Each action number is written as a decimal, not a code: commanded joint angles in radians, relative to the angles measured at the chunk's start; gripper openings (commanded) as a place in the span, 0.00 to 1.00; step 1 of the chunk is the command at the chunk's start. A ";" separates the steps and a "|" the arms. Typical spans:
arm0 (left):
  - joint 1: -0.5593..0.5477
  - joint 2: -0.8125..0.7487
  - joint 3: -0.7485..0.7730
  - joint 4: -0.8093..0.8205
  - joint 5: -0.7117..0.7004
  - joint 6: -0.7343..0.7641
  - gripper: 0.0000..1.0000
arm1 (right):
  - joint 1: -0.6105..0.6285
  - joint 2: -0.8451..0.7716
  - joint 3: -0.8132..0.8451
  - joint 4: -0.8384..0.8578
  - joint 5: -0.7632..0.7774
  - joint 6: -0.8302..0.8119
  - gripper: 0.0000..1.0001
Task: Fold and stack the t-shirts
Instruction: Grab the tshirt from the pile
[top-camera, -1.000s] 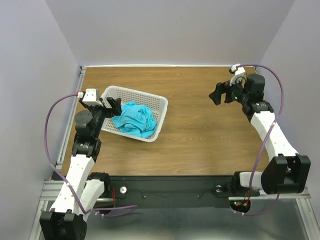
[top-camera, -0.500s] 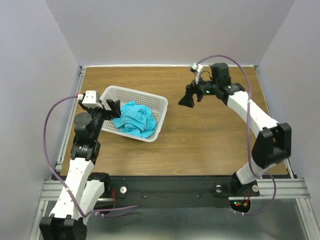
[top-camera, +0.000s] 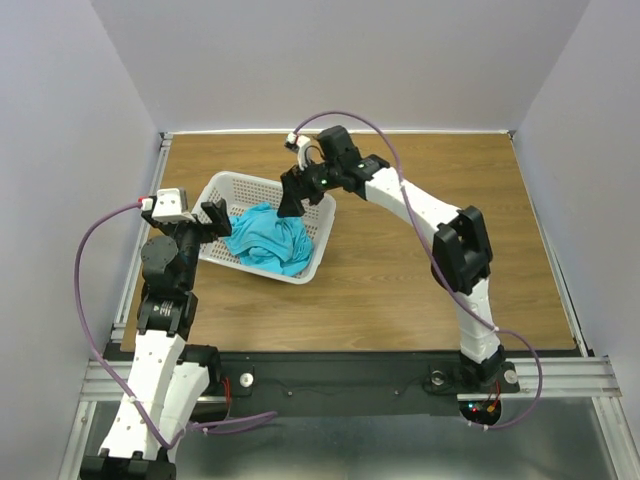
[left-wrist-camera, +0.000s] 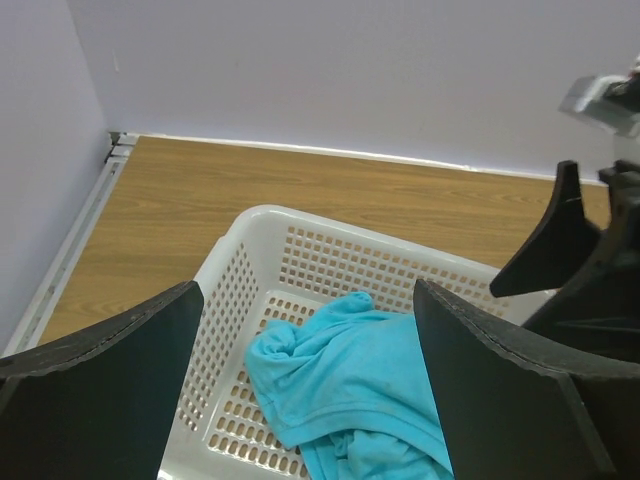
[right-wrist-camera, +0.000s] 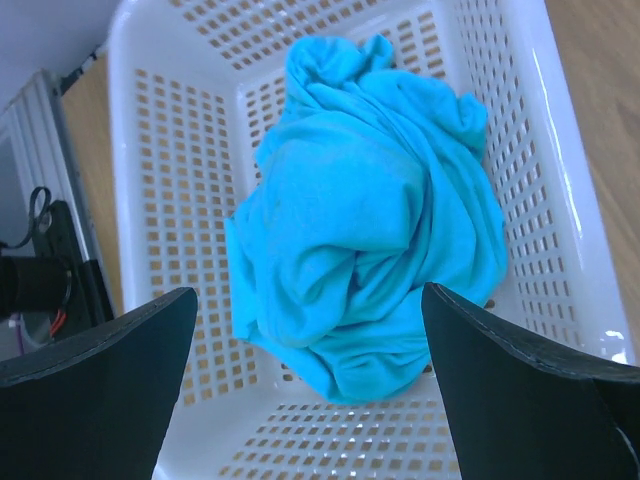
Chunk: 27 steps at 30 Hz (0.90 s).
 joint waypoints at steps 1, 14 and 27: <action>-0.006 -0.018 -0.004 0.025 -0.050 0.023 0.98 | 0.043 0.056 0.087 -0.002 0.105 0.125 1.00; -0.006 -0.010 -0.006 0.033 -0.036 0.020 0.98 | 0.147 0.096 -0.019 -0.018 0.183 0.052 0.84; -0.006 -0.058 -0.021 0.047 -0.050 0.014 0.98 | 0.152 -0.048 0.313 -0.085 0.249 -0.221 0.00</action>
